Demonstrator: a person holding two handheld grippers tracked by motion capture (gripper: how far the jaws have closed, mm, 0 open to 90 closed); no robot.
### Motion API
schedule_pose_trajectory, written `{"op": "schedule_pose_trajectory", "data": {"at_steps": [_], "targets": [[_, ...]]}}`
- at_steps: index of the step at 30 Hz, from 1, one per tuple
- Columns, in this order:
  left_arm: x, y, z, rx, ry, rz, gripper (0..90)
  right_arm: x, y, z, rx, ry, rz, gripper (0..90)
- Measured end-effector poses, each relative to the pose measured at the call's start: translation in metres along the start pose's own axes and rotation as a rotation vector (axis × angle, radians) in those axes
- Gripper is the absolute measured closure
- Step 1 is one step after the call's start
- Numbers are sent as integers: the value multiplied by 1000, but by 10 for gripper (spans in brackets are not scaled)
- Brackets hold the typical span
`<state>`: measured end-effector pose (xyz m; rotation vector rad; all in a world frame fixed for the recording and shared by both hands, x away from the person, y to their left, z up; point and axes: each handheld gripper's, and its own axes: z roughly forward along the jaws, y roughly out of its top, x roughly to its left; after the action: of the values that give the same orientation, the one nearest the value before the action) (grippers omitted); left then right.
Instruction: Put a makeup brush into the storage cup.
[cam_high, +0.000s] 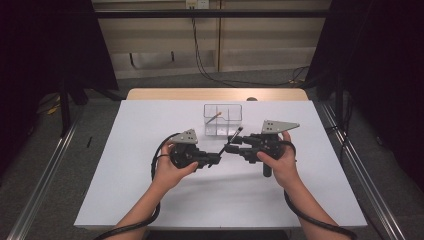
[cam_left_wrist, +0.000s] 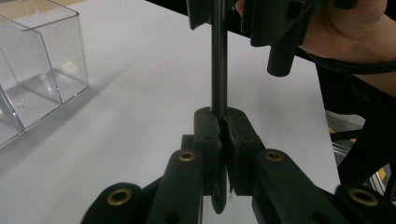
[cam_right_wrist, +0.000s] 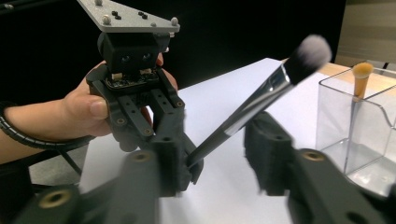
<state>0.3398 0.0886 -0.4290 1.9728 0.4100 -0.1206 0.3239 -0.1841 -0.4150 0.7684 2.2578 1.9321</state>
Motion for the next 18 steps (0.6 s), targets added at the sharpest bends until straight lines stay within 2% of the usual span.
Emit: {"op": "schedule_pose_trajectory", "data": {"at_steps": [6, 18], "targets": [[-1, 1, 0, -13, -2, -4, 842, 0, 2, 1, -8, -14, 22, 735], [0, -1, 5, -15, -5, -17, 841, -3, 4, 6, -20, -6, 68, 787]]}}
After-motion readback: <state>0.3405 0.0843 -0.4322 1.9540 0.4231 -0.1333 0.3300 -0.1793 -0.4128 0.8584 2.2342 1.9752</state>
